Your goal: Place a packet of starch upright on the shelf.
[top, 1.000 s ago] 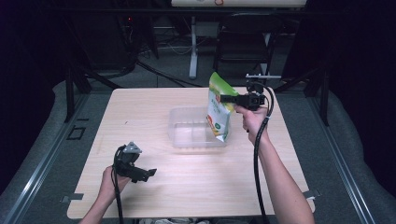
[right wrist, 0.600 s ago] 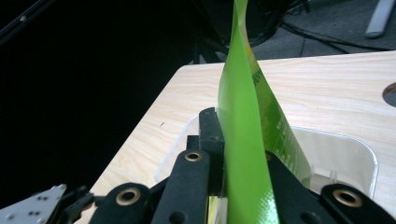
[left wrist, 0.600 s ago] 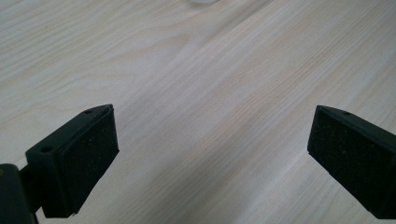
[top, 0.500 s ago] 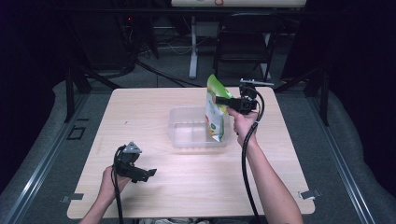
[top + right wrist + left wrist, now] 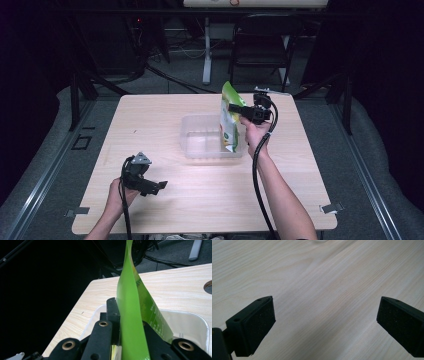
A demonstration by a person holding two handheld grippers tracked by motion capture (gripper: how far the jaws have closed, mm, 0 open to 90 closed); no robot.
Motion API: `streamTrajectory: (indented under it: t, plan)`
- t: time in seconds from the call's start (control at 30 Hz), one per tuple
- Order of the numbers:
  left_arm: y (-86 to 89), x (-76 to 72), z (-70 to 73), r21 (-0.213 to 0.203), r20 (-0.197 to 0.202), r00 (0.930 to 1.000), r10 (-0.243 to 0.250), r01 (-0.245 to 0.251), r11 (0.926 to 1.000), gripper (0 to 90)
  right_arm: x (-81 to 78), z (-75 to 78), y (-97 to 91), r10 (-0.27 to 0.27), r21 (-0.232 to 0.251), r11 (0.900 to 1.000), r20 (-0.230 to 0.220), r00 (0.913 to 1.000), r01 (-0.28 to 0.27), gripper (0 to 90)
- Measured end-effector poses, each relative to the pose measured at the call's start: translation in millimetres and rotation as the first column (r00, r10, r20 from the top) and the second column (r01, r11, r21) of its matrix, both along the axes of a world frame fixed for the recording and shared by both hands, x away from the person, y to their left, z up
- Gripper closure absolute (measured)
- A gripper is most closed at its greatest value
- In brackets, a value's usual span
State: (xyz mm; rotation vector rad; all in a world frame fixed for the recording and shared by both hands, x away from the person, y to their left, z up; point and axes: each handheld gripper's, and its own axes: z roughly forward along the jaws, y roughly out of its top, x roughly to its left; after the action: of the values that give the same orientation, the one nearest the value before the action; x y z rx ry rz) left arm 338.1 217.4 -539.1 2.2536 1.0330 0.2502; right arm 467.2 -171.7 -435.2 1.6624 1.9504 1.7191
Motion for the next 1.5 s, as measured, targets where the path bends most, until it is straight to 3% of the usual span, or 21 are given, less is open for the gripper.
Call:
streamTrajectory:
  t: [0.6, 1.03, 1.17, 1.27, 1.5]
  plan:
    - [-1.9, 1.6, 0.3, 0.002, -0.001, 0.9999, -0.011, 0.011, 0.9999, 1.7, -0.8, -17.6, -5.5, -0.029, -0.005, 0.9996, -0.002, 0.9996, 0.029, 90.0]
    - [-2.6, 1.7, 0.2, 0.004, 0.000, 1.0000, -0.010, 0.010, 0.9999, 1.7, -5.1, -24.0, -20.4, -0.040, -0.097, 0.9946, -0.013, 0.9991, 0.038, 89.5]
    - [-2.7, 1.9, 0.0, 0.004, 0.000, 1.0000, -0.010, 0.010, 0.9999, 1.7, -5.6, -24.5, -26.3, -0.061, -0.141, 0.9883, -0.008, 0.9981, 0.059, 88.9]
    - [-2.1, 2.2, -0.1, 0.006, 0.001, 1.0000, -0.009, 0.009, 0.9999, 1.7, -4.9, -26.6, -31.1, -0.077, -0.196, 0.9778, -0.007, 0.9970, 0.074, 87.6]
    - [-2.2, 2.0, 0.0, 0.005, -0.001, 1.0000, -0.009, 0.009, 0.9999, 1.7, -1.9, -31.4, -37.9, -0.072, -0.188, 0.9803, -0.051, 0.9961, 0.062, 81.3]
